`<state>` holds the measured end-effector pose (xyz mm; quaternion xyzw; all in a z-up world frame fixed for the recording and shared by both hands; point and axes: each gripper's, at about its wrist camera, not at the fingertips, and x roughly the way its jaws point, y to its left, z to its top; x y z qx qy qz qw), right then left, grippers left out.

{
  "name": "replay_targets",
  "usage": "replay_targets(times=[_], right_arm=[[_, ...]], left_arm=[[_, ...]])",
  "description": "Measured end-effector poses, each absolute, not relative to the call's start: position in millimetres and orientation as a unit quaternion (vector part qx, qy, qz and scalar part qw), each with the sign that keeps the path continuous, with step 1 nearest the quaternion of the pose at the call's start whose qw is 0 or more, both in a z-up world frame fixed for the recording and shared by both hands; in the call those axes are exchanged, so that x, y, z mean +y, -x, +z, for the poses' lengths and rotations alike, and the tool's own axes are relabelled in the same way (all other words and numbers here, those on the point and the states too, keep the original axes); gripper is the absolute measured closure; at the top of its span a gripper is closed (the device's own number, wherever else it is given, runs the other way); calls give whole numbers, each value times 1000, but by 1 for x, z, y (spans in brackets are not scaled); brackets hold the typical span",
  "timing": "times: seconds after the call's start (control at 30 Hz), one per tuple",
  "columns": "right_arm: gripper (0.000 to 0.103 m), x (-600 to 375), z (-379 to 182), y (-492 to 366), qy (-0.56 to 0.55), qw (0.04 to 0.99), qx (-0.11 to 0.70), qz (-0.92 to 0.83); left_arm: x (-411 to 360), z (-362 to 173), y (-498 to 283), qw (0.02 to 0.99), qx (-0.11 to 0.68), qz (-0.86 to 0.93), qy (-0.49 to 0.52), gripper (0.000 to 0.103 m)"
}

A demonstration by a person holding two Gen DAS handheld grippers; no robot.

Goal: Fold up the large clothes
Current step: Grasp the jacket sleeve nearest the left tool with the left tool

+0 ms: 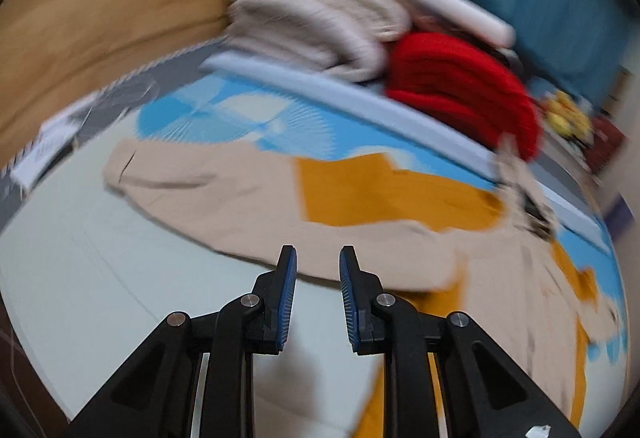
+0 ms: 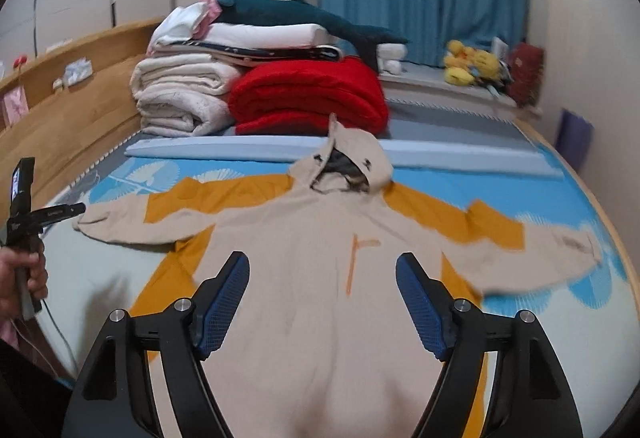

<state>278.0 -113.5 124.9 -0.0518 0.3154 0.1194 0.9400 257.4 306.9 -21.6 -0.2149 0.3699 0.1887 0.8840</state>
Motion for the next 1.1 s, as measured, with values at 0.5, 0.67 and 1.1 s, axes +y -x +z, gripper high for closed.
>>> replay_targets(times=[0.5, 0.67, 1.1], right_arm=[[83, -82, 42, -390, 48, 909, 390, 140], [78, -89, 29, -397, 30, 896, 420, 142], [94, -121, 40, -403, -9, 894, 438, 99]], left_arm=[[502, -133, -243, 747, 330, 346, 462, 63], [520, -156, -245, 731, 328, 340, 492, 77], [280, 52, -364, 923, 262, 129, 250, 103]])
